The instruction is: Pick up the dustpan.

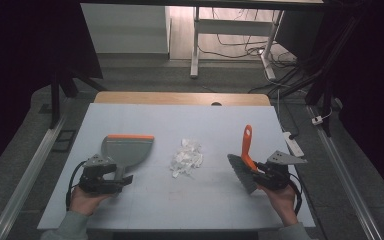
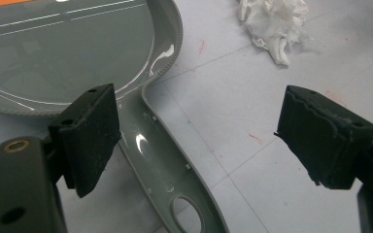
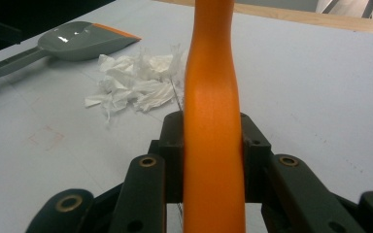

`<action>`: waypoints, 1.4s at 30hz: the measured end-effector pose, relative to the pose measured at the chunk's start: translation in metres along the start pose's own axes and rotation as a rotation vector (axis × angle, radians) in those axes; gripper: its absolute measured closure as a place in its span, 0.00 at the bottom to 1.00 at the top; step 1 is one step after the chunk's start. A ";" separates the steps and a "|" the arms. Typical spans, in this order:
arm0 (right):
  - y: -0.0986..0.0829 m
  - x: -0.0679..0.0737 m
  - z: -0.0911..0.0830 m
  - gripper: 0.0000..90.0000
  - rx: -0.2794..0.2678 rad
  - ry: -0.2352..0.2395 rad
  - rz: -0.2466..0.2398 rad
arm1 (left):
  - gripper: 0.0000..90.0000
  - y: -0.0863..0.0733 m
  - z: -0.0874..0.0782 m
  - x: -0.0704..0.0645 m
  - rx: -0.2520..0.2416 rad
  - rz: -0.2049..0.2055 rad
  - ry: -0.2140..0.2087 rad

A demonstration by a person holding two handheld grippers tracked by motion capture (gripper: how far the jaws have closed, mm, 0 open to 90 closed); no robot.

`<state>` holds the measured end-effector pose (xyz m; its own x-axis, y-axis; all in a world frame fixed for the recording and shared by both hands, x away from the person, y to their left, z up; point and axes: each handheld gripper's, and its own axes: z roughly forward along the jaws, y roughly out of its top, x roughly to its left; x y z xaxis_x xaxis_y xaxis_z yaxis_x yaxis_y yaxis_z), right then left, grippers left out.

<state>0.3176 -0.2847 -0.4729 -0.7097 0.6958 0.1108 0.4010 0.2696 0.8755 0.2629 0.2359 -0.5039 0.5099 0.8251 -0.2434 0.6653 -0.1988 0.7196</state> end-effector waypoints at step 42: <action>0.000 0.000 0.001 0.77 0.002 -0.002 0.001 | 0.15 0.035 0.001 0.011 0.216 -0.187 0.174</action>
<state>0.3182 -0.2842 -0.4735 -0.7084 0.6971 0.1108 0.4030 0.2706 0.8743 0.2928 0.2376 -0.4823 0.2797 0.9320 -0.2303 0.8481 -0.1274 0.5142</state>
